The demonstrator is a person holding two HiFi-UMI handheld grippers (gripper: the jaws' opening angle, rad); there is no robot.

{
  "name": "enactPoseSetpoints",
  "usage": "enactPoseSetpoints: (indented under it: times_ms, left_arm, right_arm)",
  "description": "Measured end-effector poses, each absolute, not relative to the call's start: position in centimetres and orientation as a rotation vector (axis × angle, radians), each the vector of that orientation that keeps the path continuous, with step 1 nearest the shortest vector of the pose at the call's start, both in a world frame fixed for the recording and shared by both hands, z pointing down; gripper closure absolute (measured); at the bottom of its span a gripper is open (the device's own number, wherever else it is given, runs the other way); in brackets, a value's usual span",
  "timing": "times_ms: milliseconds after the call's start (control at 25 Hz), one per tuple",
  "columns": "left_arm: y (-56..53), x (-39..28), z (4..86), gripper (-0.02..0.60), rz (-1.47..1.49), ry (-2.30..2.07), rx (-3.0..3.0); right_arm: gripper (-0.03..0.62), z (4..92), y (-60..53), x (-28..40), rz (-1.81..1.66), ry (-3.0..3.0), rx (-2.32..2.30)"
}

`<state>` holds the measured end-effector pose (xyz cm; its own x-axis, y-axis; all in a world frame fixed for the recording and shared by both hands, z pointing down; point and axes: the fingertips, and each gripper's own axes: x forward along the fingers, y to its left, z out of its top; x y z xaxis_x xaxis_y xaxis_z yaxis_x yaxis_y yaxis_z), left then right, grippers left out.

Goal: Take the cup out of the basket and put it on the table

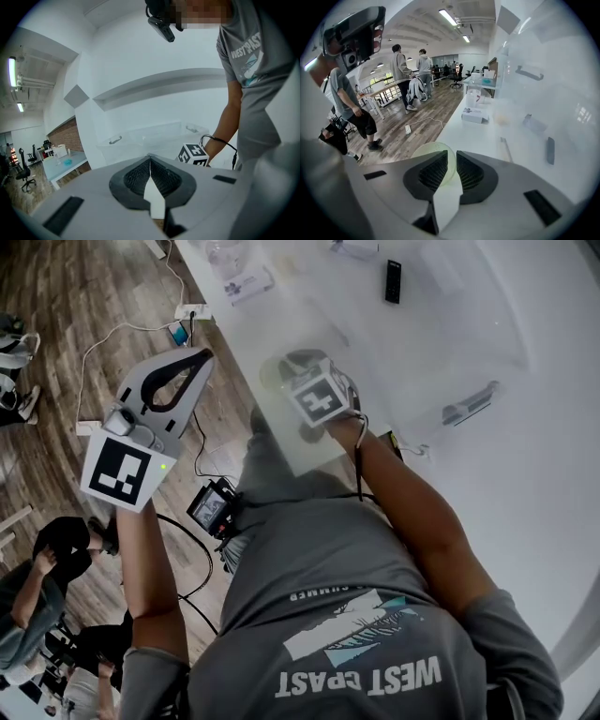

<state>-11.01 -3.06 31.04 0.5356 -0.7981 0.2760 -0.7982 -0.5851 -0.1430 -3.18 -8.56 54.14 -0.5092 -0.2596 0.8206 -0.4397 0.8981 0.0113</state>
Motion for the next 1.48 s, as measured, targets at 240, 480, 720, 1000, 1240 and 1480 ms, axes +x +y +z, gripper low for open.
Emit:
enactPoseSetpoints:
  times_ms: [240, 480, 720, 1000, 1240, 1480]
  left_arm:
    - [-2.7, -9.9, 30.6, 0.571, 0.502, -1.426, 2.764]
    - [-1.8, -9.4, 29.8, 0.571, 0.497, -1.44, 2.769]
    - [-0.8, -9.4, 28.8, 0.571, 0.502, -1.466, 2.775]
    - [1.0, -7.9, 28.1, 0.571, 0.53, -1.467, 2.785]
    - [1.6, -7.2, 27.3, 0.571, 0.574, -1.485, 2.793]
    - [5.4, -2.8, 28.1, 0.571, 0.644, -1.384, 2.792]
  right_arm:
    - [0.534, 51.2, -8.8, -3.1, 0.235, -2.23, 0.56]
    - [0.582, 41.9, -5.4, -5.6, 0.08, -2.599, 0.493]
    - [0.583, 34.0, -2.4, -5.0, -0.064, -2.772, 0.464]
    - [0.583, 28.8, -0.5, -1.8, -0.159, -2.864, 0.508]
    - [0.582, 26.2, -0.4, 0.6, -0.211, -2.934, 0.574]
    - [0.583, 25.1, 3.3, 5.9, -0.189, -2.907, 0.575]
